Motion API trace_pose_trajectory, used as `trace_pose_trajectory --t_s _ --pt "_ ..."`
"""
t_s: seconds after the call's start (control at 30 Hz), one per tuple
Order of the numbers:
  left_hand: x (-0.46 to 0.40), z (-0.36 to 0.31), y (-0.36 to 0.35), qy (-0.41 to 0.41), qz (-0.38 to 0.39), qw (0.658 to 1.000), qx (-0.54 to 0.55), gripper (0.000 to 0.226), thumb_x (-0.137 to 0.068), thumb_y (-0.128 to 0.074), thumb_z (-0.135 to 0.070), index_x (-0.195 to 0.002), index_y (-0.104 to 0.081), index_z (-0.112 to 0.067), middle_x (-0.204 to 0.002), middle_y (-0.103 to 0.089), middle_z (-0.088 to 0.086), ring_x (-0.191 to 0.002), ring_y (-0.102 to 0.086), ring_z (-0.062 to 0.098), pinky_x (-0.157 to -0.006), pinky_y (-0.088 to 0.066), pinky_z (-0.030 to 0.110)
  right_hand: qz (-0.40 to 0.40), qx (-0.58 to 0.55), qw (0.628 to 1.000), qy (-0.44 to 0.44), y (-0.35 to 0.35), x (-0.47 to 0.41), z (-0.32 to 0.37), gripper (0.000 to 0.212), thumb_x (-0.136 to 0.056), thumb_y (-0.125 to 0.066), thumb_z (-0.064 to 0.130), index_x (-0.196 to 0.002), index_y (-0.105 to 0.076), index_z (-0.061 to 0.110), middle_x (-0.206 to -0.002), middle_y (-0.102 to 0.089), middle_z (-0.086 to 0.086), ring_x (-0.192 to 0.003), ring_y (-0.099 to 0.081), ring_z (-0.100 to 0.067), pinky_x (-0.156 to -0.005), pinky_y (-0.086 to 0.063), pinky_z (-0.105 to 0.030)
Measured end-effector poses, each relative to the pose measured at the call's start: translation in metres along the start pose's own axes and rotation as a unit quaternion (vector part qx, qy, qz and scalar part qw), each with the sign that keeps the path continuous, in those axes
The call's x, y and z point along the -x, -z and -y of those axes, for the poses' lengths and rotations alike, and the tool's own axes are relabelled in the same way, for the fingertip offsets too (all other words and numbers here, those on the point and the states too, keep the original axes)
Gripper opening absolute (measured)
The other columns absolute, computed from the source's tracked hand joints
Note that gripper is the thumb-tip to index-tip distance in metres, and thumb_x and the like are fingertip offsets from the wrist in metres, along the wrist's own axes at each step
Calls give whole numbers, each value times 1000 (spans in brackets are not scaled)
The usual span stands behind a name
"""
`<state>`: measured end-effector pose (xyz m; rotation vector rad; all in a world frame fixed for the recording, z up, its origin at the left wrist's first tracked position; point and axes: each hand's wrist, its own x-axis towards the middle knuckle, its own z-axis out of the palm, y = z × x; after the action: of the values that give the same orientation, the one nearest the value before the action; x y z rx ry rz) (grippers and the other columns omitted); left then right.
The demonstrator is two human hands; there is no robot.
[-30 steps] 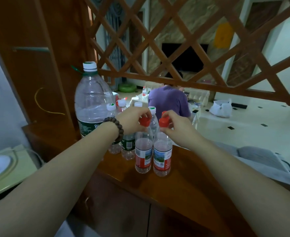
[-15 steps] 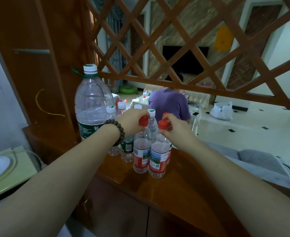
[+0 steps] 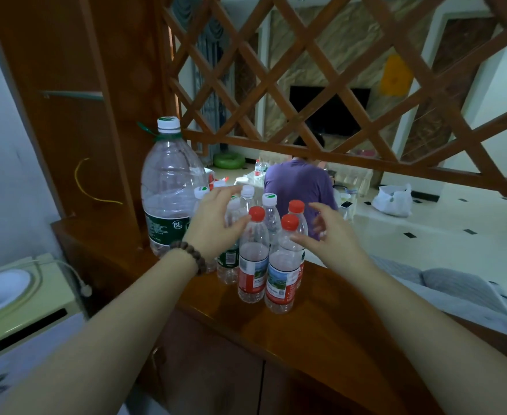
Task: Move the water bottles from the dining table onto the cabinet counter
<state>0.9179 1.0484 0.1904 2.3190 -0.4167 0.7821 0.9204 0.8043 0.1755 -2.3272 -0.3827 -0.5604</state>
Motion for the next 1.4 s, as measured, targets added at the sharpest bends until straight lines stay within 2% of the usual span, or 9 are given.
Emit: trace_pose_trajectory --t_s 0.07,0.13,0.27,0.37,0.43,0.57,0.83,1.0,1.4 --pt "28 8 -10 42 -86 995 21 62 -83 -62 -42 -137 -36 -27 -135 -40 -2 -125 -37 12 -103 -36 36 -10 -18 998 -55 -5 17 -15 109 -57 -65 77 -145 -26 26 -128 -47 0 -108 -51 -11 -84 -47 -27" --pt "57 16 -26 104 -126 986 22 80 -78 -60 -55 -143 -24 -25 -144 -30 2 -133 -29 16 -106 -29 38 47 -29 993 -109 -19 34 -30 126 -52 -67 78 -150 -7 27 -153 -25 -5 -137 -30 -24 -107 -36 -47" --pt "89 36 -62 234 -31 971 -38 123 -62 -43 -86 -150 6 -16 -158 5 8 -144 1 22 -115 -11 46 155 -30 972 -174 -54 48 -45 140 -53 -80 61 -149 13 20 -160 8 -4 -146 1 -23 -117 -14 -46" --pt "89 46 -80 279 48 955 -90 134 -53 -28 -95 -146 19 -11 -155 20 11 -143 15 24 -115 -2 50 168 -5 969 -178 -70 45 -44 139 -55 -79 62 -149 9 12 -159 7 -10 -146 3 -25 -118 -13 -46" --pt "86 47 -88 281 79 950 -105 138 -47 -17 -100 -144 23 -10 -154 23 11 -142 18 24 -113 3 48 165 -22 970 -175 -76 41 -41 134 -53 -79 62 -148 -1 9 -157 -6 -13 -146 -9 -27 -115 -23 -49" --pt "83 47 -97 267 102 952 -106 138 -46 -9 -100 -145 23 -10 -155 21 8 -142 19 20 -112 7 46 153 -86 971 -164 -84 41 -32 128 -56 -82 55 -146 -5 7 -156 -15 -13 -143 -19 -27 -111 -31 -47" --pt "81 50 -100 264 104 953 -110 124 -59 -19 -92 -146 20 -12 -156 18 3 -143 14 19 -113 3 47 138 -90 971 -171 -99 40 -28 139 -60 -78 59 -147 19 11 -160 4 -8 -145 -12 -27 -113 -27 -47" --pt "78 47 -101 256 95 955 -116 118 -68 -29 -87 -147 17 -12 -157 14 3 -143 12 19 -115 3 47 126 -92 972 -174 -97 39 -28 135 -58 -80 57 -148 11 13 -159 -6 -9 -143 -20 -28 -110 -33 -48" --pt "80 38 -95 253 80 953 -147 116 -70 -29 -86 -149 12 -12 -158 8 4 -144 8 20 -115 -1 49 151 -78 970 -172 -85 46 -31 134 -59 -81 56 -149 8 14 -159 -4 -7 -145 -15 -26 -112 -30 -47"
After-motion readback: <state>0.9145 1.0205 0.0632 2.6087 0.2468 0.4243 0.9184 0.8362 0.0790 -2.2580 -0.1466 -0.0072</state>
